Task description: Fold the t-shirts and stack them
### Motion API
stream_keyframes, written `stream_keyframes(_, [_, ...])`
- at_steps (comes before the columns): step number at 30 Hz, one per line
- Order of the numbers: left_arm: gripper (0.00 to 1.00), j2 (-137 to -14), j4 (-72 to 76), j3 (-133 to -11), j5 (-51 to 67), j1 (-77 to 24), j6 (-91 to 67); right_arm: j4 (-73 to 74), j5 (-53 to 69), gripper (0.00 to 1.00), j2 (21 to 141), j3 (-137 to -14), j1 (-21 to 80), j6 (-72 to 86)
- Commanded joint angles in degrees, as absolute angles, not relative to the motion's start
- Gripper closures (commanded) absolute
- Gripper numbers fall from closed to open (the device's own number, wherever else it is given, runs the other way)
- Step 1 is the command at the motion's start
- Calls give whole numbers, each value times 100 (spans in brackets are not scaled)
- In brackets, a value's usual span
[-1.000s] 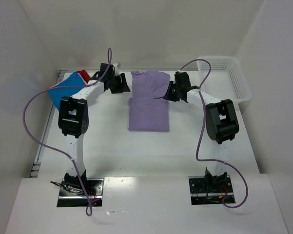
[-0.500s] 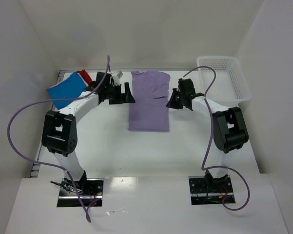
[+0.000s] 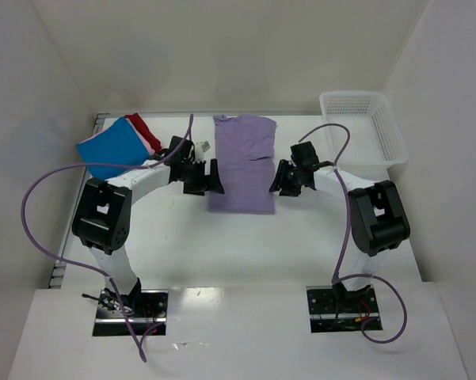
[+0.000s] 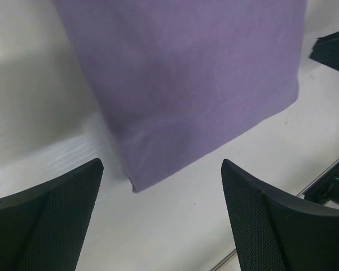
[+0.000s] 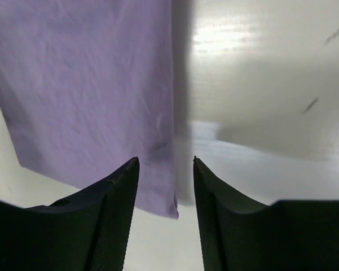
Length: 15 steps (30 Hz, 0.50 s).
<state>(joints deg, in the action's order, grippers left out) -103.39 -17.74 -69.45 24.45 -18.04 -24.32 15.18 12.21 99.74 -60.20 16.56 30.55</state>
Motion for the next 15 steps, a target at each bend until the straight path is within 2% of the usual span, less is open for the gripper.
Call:
stream_keyframes(1, [8,-10151,-1934,-6707,2347,-1907,-2627,1898,1038,49,9510,-5801,1846,3093])
stream_keyframes(7, [8,-10046,-1986,-6451,2294,-2021,-2751,2048,1168,46,9027,-5274,2056,3295])
stream_keyframes(8, [11,-10046,-1986,-6451,2294,-2021,-2751,2048,1169,46,8965,-5160,2109,3296])
stream_keyframes(15, [15,-10098,-1793,-6249,2189,-2021,-2751,1917,1117,46,8728,-4896,2224,3366])
